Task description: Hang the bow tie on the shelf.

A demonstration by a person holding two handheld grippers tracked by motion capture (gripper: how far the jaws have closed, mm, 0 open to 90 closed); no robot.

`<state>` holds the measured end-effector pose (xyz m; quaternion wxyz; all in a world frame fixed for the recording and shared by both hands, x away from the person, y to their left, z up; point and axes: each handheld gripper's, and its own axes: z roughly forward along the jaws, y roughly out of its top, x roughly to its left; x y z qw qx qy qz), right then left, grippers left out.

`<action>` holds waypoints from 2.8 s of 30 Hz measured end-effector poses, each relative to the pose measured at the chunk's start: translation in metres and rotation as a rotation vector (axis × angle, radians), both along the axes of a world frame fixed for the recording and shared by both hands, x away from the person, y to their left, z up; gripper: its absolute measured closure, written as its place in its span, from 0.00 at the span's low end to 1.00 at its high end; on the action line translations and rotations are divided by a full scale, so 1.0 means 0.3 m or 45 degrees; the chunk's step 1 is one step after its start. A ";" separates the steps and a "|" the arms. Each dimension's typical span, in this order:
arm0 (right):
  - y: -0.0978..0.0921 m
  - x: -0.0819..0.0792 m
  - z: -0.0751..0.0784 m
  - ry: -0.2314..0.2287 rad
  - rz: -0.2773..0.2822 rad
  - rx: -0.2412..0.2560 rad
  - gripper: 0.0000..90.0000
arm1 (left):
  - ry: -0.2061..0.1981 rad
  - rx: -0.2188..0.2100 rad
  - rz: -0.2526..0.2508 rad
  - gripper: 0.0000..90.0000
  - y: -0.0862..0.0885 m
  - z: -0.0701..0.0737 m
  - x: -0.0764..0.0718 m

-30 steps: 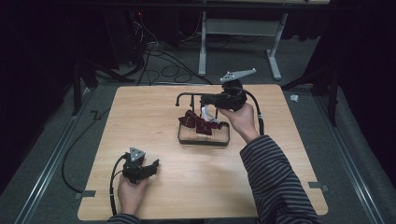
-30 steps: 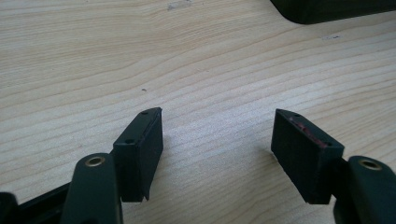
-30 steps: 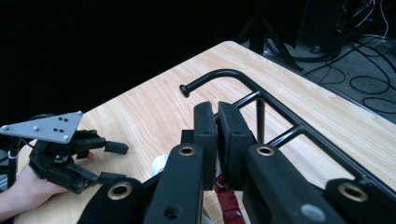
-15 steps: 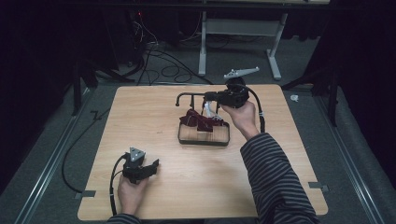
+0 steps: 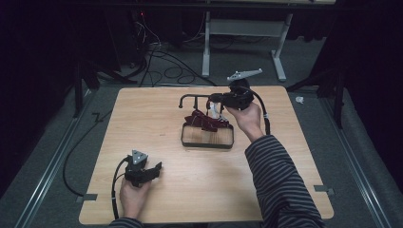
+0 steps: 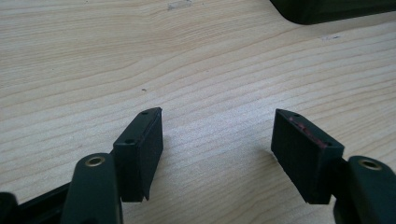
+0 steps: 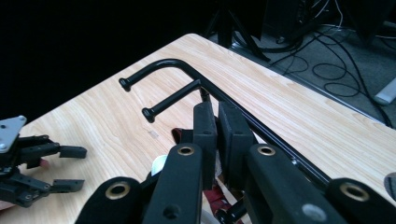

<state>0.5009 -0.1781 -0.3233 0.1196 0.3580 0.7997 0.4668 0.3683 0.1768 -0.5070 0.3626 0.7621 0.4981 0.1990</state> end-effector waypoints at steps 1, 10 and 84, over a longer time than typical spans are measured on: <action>0.000 0.002 -0.002 -0.002 0.000 -0.005 0.97 | -0.001 0.001 0.000 0.38 0.000 0.000 0.000; 0.002 0.005 -0.009 0.005 -0.023 -0.018 0.92 | 0.000 0.002 0.000 0.38 0.000 0.000 0.000; -0.369 -0.334 0.028 -0.097 -0.226 0.095 0.77 | -0.004 0.018 0.000 0.38 -0.006 0.000 -0.001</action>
